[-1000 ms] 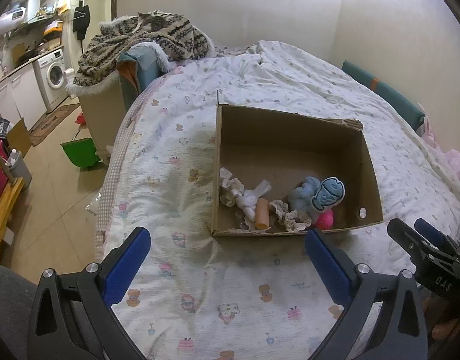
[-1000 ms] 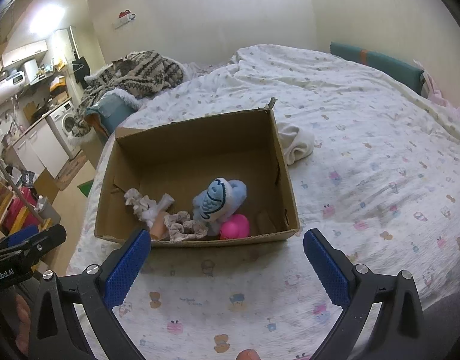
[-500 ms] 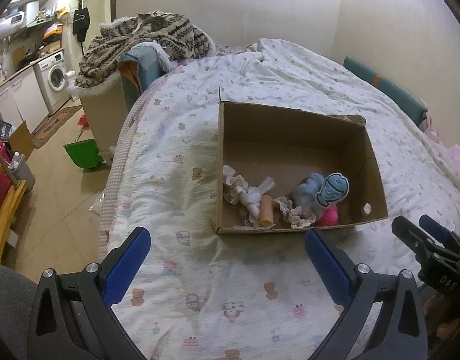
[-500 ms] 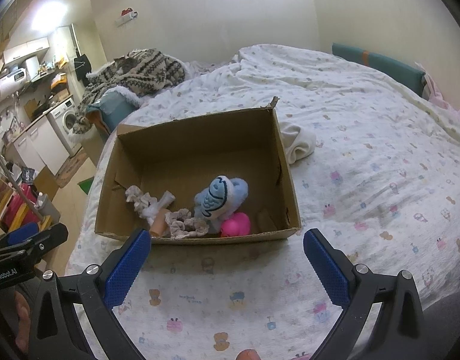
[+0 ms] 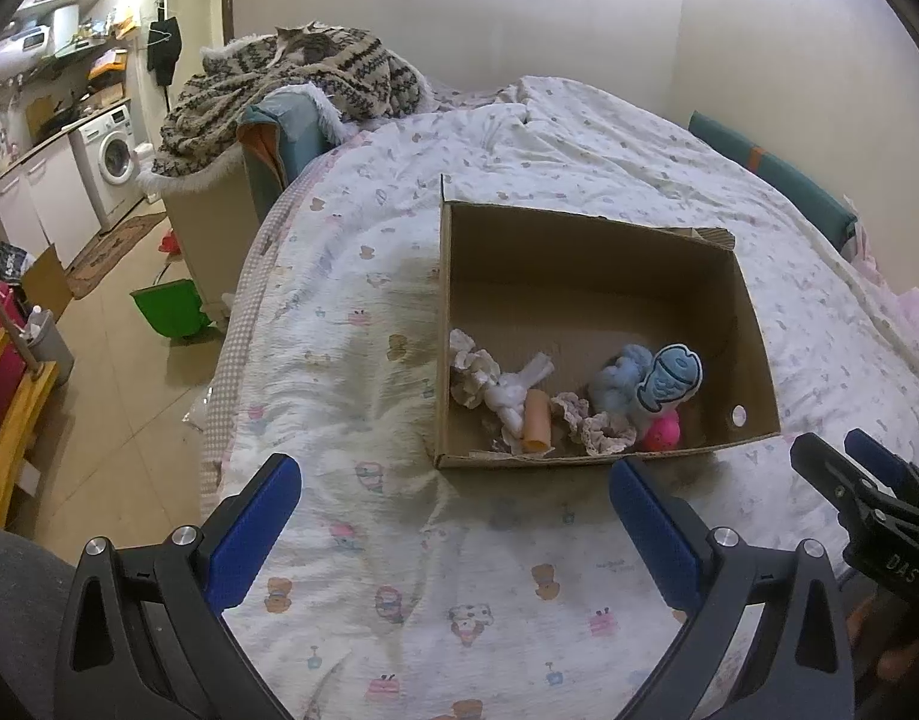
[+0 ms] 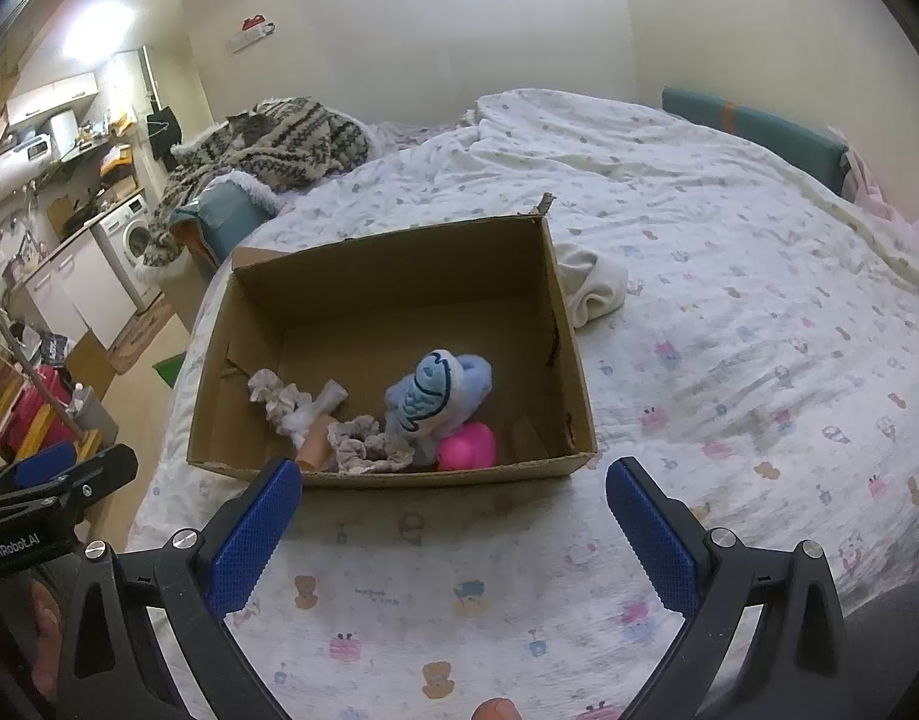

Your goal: Organize soft objects

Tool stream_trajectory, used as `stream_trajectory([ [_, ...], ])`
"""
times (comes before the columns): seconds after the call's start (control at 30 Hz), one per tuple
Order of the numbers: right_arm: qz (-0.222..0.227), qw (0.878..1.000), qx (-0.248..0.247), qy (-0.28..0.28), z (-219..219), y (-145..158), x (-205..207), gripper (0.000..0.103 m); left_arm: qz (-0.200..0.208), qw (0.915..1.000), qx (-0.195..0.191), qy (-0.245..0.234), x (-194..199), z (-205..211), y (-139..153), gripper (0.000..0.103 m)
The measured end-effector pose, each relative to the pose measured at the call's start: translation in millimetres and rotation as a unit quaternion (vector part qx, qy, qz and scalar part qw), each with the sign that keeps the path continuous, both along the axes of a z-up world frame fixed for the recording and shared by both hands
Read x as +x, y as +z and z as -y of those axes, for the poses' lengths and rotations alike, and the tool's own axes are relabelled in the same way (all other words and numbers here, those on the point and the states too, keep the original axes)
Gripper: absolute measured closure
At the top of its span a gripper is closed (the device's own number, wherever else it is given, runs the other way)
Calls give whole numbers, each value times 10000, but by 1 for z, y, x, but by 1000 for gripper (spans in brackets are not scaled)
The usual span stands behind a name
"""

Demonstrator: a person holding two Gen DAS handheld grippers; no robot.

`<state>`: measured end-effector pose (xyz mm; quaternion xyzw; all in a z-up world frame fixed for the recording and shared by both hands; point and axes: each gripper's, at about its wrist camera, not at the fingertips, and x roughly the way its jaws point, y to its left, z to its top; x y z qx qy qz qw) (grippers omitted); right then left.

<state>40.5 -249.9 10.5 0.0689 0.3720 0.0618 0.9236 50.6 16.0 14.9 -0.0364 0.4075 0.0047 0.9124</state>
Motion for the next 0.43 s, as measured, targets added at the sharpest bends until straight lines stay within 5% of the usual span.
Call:
stream_trajectory([
  [0.43, 43, 9999, 60, 75, -3, 5, 0, 0, -55, 9999, -94, -51, 0, 4, -1, 0],
])
